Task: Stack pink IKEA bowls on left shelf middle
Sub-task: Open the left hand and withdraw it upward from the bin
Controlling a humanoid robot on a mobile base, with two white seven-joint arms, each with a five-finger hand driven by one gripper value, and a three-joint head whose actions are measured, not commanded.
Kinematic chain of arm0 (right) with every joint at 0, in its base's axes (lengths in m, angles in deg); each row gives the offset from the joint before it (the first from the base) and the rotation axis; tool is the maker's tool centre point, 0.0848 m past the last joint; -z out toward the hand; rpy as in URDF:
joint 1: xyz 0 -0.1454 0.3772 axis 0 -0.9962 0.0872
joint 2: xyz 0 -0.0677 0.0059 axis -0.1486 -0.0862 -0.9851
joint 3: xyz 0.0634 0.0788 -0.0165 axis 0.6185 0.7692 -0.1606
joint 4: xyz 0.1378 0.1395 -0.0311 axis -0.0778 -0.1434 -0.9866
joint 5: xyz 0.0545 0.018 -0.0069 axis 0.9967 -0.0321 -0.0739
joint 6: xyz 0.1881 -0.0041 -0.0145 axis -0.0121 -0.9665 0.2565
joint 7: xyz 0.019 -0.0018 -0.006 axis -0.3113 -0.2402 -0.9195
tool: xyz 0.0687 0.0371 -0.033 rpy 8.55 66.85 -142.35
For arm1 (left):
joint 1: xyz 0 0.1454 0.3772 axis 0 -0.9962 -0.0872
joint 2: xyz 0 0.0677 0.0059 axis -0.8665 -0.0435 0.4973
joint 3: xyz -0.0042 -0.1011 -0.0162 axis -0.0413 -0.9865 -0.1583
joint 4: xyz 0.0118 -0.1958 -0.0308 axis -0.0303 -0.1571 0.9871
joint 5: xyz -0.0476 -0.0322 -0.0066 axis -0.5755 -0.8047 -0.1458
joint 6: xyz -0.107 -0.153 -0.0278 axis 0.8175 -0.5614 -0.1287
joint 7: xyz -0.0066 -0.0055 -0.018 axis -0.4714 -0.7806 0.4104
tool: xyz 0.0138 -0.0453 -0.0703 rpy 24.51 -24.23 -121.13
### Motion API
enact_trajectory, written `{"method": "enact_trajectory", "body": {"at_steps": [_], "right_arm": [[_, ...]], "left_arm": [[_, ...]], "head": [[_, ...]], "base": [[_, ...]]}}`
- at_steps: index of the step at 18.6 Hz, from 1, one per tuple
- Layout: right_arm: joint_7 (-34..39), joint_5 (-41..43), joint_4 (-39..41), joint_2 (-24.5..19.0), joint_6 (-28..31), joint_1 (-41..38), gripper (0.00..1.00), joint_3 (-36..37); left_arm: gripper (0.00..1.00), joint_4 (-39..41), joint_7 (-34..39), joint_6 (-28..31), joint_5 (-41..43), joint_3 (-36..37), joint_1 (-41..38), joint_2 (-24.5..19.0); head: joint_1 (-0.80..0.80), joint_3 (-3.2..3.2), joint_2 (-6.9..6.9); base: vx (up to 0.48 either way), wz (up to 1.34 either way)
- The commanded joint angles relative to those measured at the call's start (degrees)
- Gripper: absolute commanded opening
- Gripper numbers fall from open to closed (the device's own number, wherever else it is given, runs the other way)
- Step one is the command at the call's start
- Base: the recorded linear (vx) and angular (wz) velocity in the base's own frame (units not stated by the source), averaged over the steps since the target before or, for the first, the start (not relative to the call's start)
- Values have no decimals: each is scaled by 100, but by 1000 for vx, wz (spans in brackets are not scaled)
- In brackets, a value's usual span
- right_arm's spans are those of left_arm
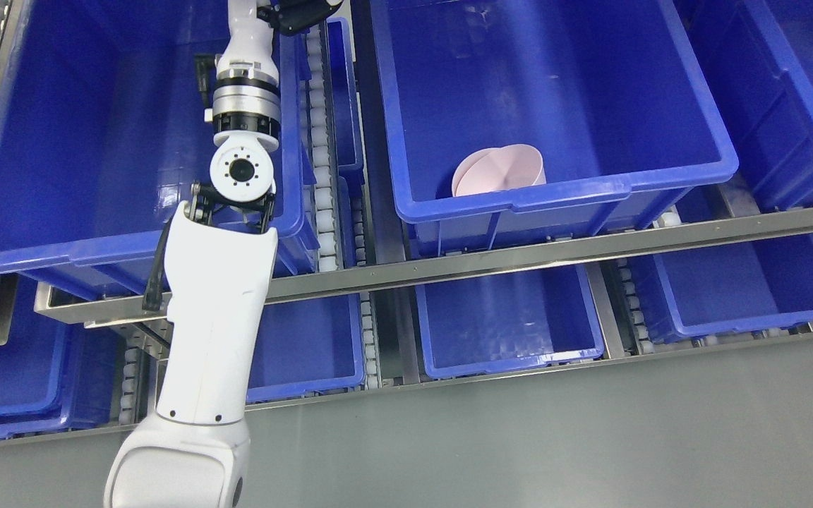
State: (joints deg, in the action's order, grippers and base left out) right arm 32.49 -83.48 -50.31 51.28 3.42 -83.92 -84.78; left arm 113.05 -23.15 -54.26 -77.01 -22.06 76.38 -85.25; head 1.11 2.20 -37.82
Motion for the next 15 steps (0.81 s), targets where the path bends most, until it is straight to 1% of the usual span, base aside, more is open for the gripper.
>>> {"method": "enact_trajectory", "body": {"at_steps": [1,4,15], "right_arm": [[-4,-44,-1,100,4,0,100,62],[-4,-44,-1,100,4,0,100,62],[-4,-44,-1,100,4,0,100,62]], "left_arm": [[100,1210,-24,173,-170,-251,-590,-100],[100,1395,-226,243,-170,-260,-600,-100],[100,1439,-226,305,-161,-304,-600,-100]], "head": [[0,0,0],[0,0,0],[0,0,0]], "base": [[0,0],[0,0],[0,0]]}}
